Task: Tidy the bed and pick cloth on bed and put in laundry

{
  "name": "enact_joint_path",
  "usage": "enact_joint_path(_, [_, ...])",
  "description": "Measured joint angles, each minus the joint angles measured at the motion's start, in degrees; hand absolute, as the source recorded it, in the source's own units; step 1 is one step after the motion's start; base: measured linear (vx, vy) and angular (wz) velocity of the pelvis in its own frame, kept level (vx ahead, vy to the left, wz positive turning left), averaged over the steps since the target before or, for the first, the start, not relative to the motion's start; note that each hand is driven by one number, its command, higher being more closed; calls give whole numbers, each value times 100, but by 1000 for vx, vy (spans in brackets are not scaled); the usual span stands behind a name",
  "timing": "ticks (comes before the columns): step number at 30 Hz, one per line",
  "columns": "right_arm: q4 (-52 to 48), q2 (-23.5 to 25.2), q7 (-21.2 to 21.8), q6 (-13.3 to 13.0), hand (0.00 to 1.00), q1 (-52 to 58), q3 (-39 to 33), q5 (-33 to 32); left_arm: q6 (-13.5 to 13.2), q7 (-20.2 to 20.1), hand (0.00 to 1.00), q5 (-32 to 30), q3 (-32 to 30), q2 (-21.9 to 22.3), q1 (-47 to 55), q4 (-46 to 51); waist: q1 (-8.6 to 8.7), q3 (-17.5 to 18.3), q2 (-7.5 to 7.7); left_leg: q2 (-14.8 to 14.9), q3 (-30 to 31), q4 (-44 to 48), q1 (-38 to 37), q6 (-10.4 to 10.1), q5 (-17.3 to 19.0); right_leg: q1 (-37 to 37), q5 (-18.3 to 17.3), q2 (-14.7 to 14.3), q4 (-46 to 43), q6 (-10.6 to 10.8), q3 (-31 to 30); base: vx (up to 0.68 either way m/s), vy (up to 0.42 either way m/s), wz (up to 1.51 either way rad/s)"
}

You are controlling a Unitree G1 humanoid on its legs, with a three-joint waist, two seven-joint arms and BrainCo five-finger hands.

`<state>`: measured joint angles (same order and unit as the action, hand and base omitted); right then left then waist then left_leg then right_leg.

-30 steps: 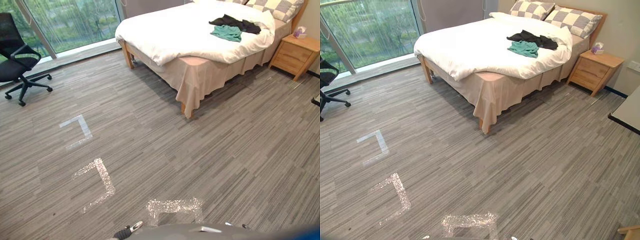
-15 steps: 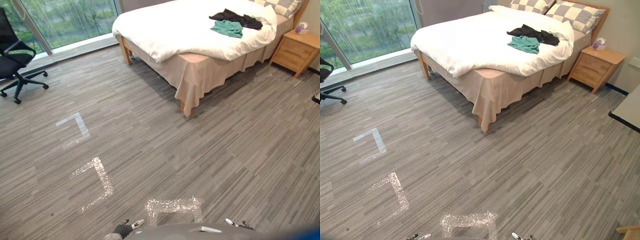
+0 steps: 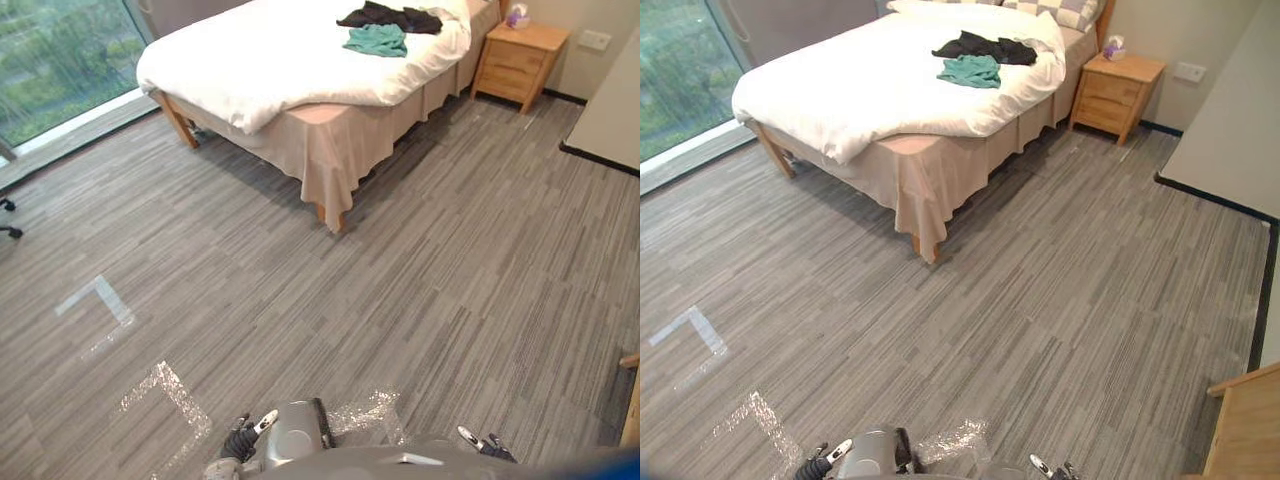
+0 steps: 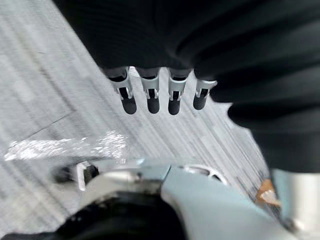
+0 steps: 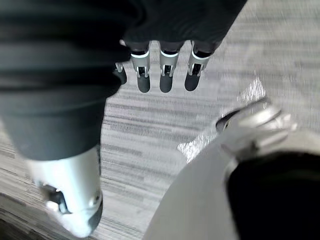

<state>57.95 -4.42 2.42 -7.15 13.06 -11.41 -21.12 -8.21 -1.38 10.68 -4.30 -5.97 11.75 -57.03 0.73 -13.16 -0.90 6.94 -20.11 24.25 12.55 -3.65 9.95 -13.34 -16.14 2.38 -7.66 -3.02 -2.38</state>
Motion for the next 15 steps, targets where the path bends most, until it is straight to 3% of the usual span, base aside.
enact_joint_path(1, [-23, 2, 45, -65, 0, 31, -2, 1, -13, 5, 0, 8, 11, 10, 24, 1, -14, 12, -28, -46, 42, -777, 4, -1, -323, -59, -126, -7, 25, 81, -119, 344, 212, -50])
enact_joint_path(2, [-18, 17, 69, -85, 0, 41, -1, 3, -26, 4, 0, 74, 10, -1, 29, -7, -31, 9, -3, -62, 43, -861, -15, 201, -704, -113, -205, 18, 38, 122, -204, 418, 272, -64])
enact_joint_path(3, [-11, 119, 88, -87, 0, 49, -1, 10, -82, 17, 0, 225, 7, -81, 115, -31, -93, 77, 44, -207, -19, -841, -77, 520, -791, -132, -311, 190, 68, 129, -343, 565, 306, -66])
enact_joint_path(4, [-49, 180, 95, -144, 0, 30, -26, 28, -166, 47, 0, 381, 22, -146, 99, -44, -90, 159, 211, -261, -161, -638, -18, 692, -468, -92, -185, 274, -55, 271, -420, 483, 250, -56])
enact_joint_path(8, [-61, 224, 115, -335, 0, 84, -85, 350, -284, 153, 0, 538, 93, -132, 107, -59, -115, 236, 224, -343, -462, -395, -403, 970, 25, 163, -46, 422, -1261, 516, -461, 486, 220, -28])
enact_joint_path(9, [-35, 223, 148, -402, 0, 123, -142, 474, -376, 241, 0, 307, 147, -143, 106, -53, -153, 324, 239, -371, -537, -391, -538, 992, 155, 466, 61, 443, -2008, 694, -454, 357, 139, -20])
enact_joint_path(10, [5, 219, 163, -494, 0, 127, -163, 480, -459, 302, 0, 121, 228, -184, 114, -50, -137, 360, 272, -415, -535, -383, -627, 956, 309, 758, 261, 488, -2561, 1041, -415, 507, 181, -30])
enact_joint_path(11, [40, 233, 206, -686, 0, 122, -166, 459, -489, 330, 0, -93, 282, -247, 108, -59, -101, 336, 333, -495, -536, -451, -875, 861, 617, 1449, 862, 649, -4015, 1702, -276, 315, 111, -24])
enact_joint_path(13, [45, 228, 233, -826, 0, 134, -162, 460, -490, 392, 0, -246, 343, -280, 69, -88, -57, 294, 338, -515, -599, -522, -1177, 777, 687, 1934, 926, 870, -5019, 1576, 75, 318, 72, -19])
enact_joint_path(15, [30, 208, 359, -965, 0, 197, -135, 454, -497, 602, 0, -333, 448, -268, 46, -177, 87, 224, 249, -462, -740, -850, -1801, 729, 692, 2426, 645, 1127, -5629, 1102, 782, 356, 54, -22])
